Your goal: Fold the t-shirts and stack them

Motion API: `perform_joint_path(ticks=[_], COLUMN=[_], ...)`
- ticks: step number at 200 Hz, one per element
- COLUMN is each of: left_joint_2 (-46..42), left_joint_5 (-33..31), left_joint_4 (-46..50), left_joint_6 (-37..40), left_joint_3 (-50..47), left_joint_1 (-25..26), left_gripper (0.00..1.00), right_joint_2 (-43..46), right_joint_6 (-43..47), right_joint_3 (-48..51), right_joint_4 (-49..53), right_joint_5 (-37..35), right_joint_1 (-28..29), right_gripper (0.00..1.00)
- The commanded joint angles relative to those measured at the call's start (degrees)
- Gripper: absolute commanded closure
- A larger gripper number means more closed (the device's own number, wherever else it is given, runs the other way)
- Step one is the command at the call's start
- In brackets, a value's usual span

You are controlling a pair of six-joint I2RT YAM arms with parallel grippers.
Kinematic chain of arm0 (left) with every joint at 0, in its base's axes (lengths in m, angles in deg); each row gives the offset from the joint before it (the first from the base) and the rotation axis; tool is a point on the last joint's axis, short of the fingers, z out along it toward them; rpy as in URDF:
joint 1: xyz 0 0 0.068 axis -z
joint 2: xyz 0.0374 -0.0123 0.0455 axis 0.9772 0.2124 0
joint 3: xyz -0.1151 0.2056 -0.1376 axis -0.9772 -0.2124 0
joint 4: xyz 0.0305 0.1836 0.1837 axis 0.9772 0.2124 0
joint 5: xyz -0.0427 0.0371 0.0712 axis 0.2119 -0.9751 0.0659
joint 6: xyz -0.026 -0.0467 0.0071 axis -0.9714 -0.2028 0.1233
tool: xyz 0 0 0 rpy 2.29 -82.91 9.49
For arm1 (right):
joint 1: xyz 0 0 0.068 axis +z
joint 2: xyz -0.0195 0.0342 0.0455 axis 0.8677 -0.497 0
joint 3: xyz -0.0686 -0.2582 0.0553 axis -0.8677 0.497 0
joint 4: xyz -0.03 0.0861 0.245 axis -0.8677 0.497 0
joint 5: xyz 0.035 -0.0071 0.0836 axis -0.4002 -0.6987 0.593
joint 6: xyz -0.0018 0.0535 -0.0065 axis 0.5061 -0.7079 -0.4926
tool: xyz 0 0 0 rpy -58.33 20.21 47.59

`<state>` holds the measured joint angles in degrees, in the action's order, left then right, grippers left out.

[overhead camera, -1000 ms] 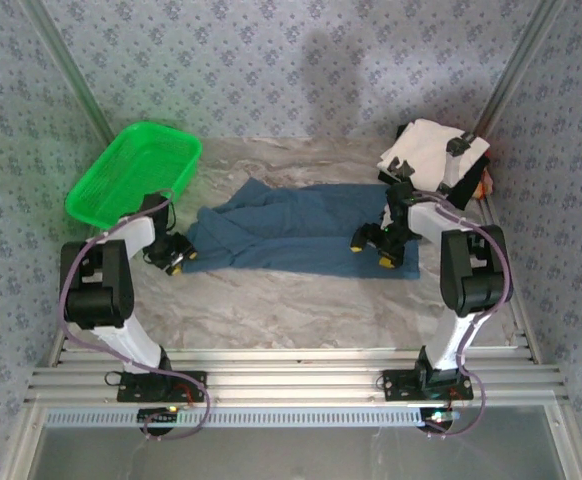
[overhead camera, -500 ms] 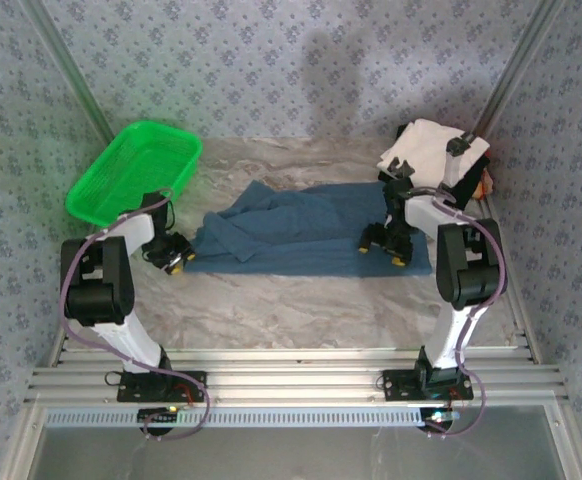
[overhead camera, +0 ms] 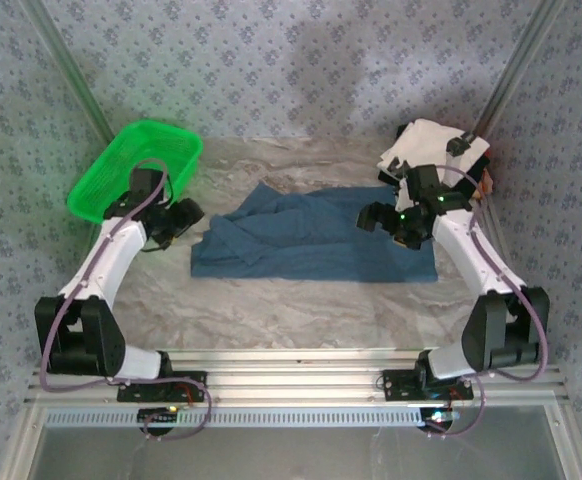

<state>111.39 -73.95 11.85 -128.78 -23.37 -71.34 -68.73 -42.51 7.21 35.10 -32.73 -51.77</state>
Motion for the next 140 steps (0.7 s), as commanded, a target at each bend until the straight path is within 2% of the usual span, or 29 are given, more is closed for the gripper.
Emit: perform_joint_path(ticks=[1, 33, 80, 140], left_joint_2=[2.39, 4.82, 9.96, 16.58], left_joint_5=[6.50, 11.00, 10.64, 10.56], left_joint_4=[-0.90, -9.89, -15.21, -18.47], left_joint_6=[-5.95, -15.08, -19.53, -22.23], left_joint_3=[-1.07, -6.45, -9.06, -8.83], left_joint_1=[4.54, 8.62, 11.42, 14.12], left_gripper=[0.22, 0.24, 0.33, 0.36], right_joint_2=[3.09, 9.72, 13.66, 13.80], right_joint_6=[4.21, 5.71, 6.27, 6.16], right_joint_3=[-0.45, 1.04, 3.91, 4.11], right_joint_4=[-0.56, -5.59, -6.55, -6.24], right_joint_5=[5.61, 7.47, 9.71, 8.83], right_joint_1=[1.79, 4.52, 6.82, 7.49], right_gripper=[0.00, 0.00, 0.00, 0.00])
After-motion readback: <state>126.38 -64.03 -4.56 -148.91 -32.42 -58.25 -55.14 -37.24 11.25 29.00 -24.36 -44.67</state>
